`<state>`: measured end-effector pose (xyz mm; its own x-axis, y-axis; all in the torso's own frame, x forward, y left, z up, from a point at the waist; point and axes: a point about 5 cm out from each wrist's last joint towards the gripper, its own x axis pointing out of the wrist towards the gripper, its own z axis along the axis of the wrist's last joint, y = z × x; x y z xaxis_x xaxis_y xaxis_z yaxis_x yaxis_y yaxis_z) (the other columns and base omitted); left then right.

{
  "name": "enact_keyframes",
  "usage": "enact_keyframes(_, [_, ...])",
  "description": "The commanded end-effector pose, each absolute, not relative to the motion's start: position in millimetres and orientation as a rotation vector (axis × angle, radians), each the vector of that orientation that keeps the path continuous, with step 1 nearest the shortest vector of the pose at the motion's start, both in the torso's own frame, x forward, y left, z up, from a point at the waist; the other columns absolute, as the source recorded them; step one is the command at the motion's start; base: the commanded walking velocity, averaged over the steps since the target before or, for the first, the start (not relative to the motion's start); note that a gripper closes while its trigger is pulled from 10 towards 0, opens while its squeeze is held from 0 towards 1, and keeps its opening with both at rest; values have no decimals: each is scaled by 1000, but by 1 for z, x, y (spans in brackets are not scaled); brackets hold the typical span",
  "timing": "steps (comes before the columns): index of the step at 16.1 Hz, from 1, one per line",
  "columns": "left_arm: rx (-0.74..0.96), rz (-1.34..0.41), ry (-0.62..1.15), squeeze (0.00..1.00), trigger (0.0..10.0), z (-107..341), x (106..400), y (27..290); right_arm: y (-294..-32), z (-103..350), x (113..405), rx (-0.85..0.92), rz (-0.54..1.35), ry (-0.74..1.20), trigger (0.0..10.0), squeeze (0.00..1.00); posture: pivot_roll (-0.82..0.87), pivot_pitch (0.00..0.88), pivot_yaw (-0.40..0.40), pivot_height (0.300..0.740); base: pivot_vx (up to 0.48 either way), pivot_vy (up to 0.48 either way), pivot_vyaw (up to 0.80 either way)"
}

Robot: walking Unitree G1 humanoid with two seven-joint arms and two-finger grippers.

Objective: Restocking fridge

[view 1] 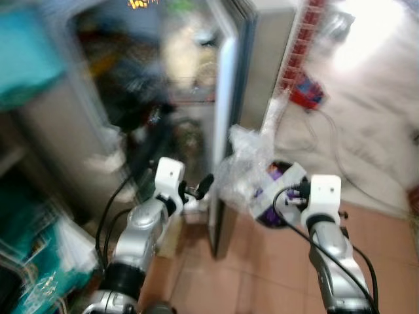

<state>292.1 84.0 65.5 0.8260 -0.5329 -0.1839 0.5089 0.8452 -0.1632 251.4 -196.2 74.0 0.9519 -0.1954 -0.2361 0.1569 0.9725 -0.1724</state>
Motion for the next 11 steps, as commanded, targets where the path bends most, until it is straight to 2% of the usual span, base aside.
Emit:
enact_keyframes(1, [-105,-604,215,0,10000,69,293,70,-206,81,250,-166,-219,234,10000,0,-6,0,0,740,409,0,0])
enact_keyframes(6, [-85,-619,217,0,10000,69,293,66,-207,80,247,-164,-244,254,10000,0,-5,0,7,740,406,0,-626])
enact_keyframes(9, [-77,-623,219,0,10000,68,292,66,-208,80,246,-171,-255,256,10000,0,-8,0,8,740,381,0,0])
enact_keyframes(11, [-65,-615,227,0,10000,66,292,65,-210,80,245,-170,-286,263,10000,0,-10,0,9,740,0,0,0])
